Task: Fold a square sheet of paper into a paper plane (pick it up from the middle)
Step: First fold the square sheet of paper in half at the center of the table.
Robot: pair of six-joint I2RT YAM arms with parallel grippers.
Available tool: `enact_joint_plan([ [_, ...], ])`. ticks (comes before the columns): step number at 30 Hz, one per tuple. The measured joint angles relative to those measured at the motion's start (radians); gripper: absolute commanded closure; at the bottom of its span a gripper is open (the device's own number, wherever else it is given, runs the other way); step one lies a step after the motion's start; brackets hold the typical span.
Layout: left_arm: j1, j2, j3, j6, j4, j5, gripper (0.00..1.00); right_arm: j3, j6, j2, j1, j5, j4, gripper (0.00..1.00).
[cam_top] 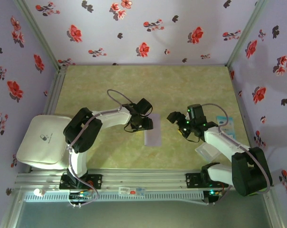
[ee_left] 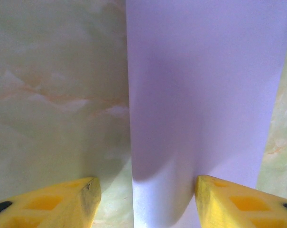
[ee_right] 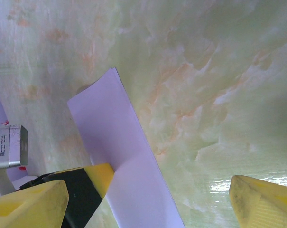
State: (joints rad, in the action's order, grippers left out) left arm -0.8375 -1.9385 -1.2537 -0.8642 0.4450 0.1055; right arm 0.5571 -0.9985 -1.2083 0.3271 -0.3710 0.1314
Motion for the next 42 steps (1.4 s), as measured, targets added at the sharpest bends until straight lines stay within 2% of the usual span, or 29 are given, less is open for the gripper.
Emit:
enact_joint_plan([
  [42, -0.006, -0.037, -0.058, 0.037, 0.069, -0.008, 0.41, 0.000, 0.000, -0.001, 0.001, 0.000, 0.008, 0.11],
])
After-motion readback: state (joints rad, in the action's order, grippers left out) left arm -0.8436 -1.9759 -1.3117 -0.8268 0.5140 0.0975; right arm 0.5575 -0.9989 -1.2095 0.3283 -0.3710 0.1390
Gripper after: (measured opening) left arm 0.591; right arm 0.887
